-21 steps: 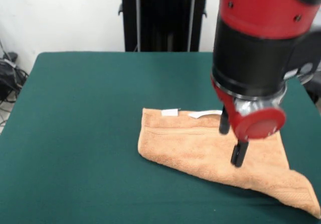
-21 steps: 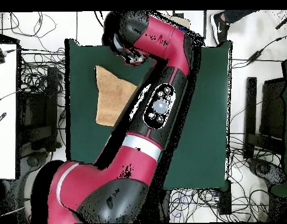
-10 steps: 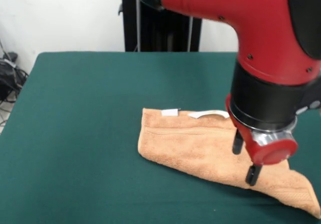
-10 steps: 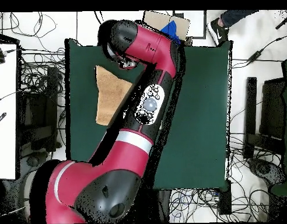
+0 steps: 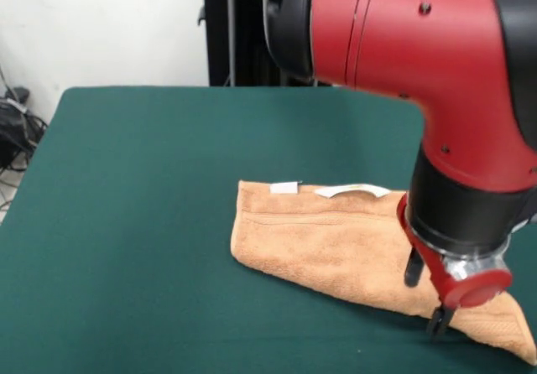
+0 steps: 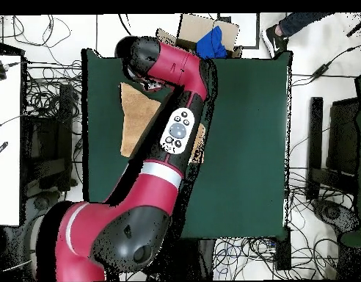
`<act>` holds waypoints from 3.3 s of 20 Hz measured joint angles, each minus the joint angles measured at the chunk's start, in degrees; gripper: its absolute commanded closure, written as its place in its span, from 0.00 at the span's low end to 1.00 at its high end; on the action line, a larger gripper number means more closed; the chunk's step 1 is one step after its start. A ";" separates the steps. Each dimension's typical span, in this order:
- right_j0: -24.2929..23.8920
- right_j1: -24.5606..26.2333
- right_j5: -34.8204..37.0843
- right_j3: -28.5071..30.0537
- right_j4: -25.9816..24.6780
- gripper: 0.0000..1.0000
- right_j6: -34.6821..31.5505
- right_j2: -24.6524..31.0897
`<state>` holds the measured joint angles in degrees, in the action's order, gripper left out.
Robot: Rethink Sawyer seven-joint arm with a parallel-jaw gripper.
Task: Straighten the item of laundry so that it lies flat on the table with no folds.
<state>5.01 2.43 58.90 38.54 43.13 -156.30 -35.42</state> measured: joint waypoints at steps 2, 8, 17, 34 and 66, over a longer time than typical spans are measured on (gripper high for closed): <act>0.01 0.84 -1.61 -0.01 -0.02 0.00 0.00 0.11; 0.01 3.73 -6.64 -0.02 -0.02 0.00 0.00 0.24; -0.26 7.24 -6.65 -0.02 0.00 0.00 0.00 2.51; -0.01 3.40 0.21 1.29 -0.03 0.00 0.00 6.92; -3.05 6.15 17.20 -5.92 -0.03 0.00 0.00 6.89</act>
<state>1.96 8.58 76.09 32.62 43.09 -156.30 -28.53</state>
